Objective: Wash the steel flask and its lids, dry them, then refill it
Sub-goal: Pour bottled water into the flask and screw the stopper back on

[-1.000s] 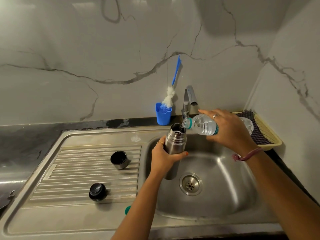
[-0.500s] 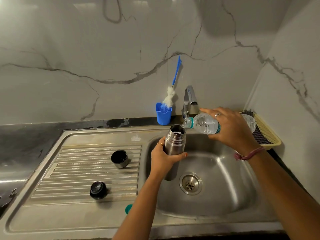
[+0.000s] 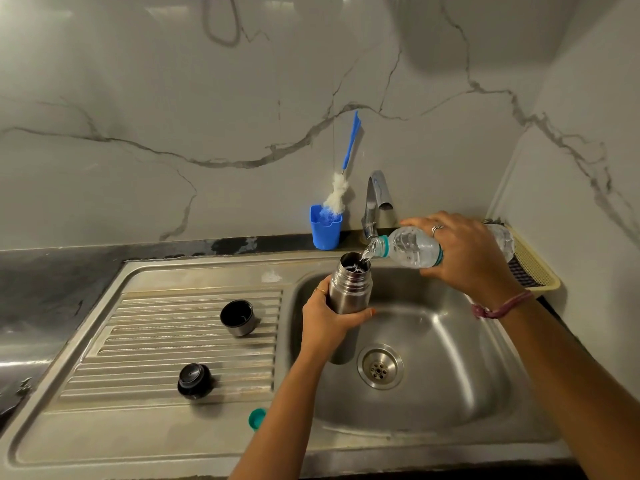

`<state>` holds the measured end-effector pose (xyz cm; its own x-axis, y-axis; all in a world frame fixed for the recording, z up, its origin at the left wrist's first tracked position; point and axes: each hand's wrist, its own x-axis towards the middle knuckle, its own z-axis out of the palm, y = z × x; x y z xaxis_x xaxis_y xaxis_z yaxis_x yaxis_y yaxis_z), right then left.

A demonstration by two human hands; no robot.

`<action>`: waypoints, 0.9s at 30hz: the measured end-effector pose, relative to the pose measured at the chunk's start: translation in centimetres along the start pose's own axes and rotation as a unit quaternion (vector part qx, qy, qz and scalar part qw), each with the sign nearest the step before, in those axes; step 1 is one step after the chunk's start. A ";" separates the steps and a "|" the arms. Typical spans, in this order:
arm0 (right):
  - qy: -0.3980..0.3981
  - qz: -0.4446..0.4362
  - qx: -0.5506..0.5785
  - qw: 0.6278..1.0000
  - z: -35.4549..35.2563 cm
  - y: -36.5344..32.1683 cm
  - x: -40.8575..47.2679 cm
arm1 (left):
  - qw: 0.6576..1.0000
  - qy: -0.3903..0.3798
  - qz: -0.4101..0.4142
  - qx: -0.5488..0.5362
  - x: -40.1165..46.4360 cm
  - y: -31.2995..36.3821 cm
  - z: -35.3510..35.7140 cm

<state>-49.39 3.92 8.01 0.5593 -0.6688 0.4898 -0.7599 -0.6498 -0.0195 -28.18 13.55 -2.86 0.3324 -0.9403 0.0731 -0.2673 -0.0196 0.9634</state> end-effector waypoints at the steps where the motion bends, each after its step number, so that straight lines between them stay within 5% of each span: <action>1: -0.001 0.000 0.000 1.000 0.0 0.1 0.0 | 1.000 0.000 -0.001 0.002 0.0 -0.1 0.0; 27: 0.007 -0.026 -0.029 0.999 0.1 1.1 0.9 | 1.000 0.015 -0.010 0.002 0.2 -0.9 0.8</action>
<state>-49.69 2.58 8.31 0.5943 -0.6294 0.5006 -0.7480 -0.6613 0.0565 -28.63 13.12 -3.89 0.3650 -0.9289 0.0627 -0.2648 -0.0390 0.9635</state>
